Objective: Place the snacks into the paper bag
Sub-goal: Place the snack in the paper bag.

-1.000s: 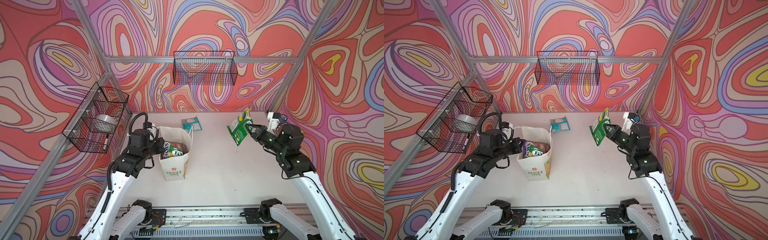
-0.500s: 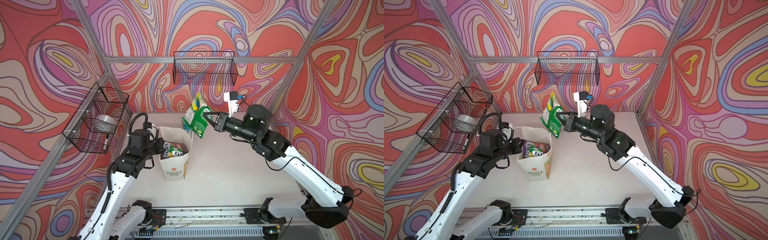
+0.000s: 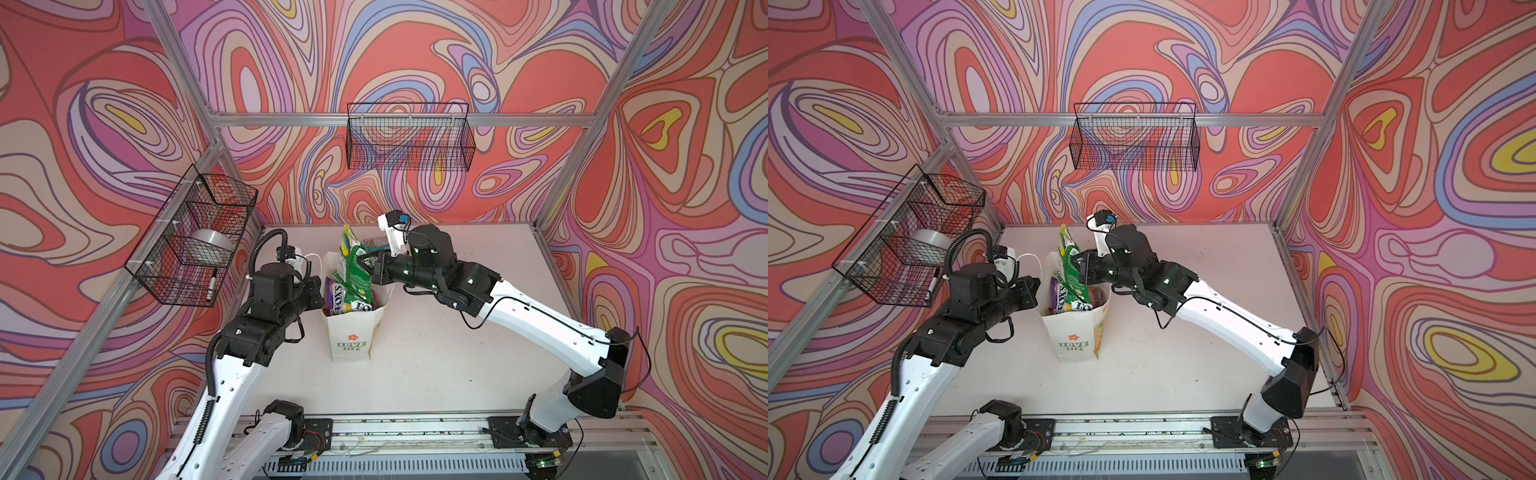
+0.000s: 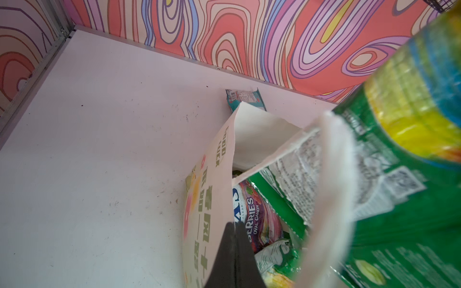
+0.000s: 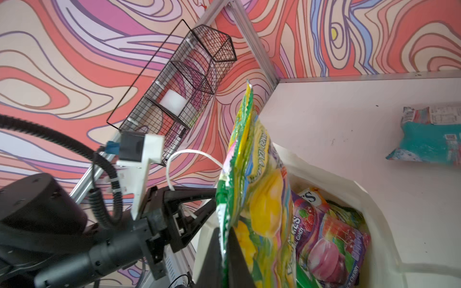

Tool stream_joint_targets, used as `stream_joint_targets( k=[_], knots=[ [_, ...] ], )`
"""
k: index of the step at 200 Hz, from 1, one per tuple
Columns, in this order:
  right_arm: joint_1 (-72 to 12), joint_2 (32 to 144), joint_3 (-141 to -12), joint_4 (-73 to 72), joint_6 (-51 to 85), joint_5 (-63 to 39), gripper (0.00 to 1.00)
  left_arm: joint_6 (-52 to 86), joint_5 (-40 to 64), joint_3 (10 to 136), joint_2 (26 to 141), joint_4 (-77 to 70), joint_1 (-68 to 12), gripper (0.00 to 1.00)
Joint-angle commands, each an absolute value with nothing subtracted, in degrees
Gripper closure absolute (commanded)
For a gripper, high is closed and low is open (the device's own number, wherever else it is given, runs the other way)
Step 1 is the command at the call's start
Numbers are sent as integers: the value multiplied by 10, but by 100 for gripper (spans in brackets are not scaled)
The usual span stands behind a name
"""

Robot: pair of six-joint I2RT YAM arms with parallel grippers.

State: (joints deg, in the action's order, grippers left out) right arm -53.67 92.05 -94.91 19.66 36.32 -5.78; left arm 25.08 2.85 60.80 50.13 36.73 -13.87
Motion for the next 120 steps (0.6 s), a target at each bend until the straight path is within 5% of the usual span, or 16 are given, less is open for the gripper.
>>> stream_joint_targets(
  k=[1,120],
  knots=[
    [-547,930,-943,178,369,-36,100,248,21,616,494,353,-139,100],
    [-569,1010,-990,177,388,-70,100,247,30,616,501,353,-139,100]
  ],
)
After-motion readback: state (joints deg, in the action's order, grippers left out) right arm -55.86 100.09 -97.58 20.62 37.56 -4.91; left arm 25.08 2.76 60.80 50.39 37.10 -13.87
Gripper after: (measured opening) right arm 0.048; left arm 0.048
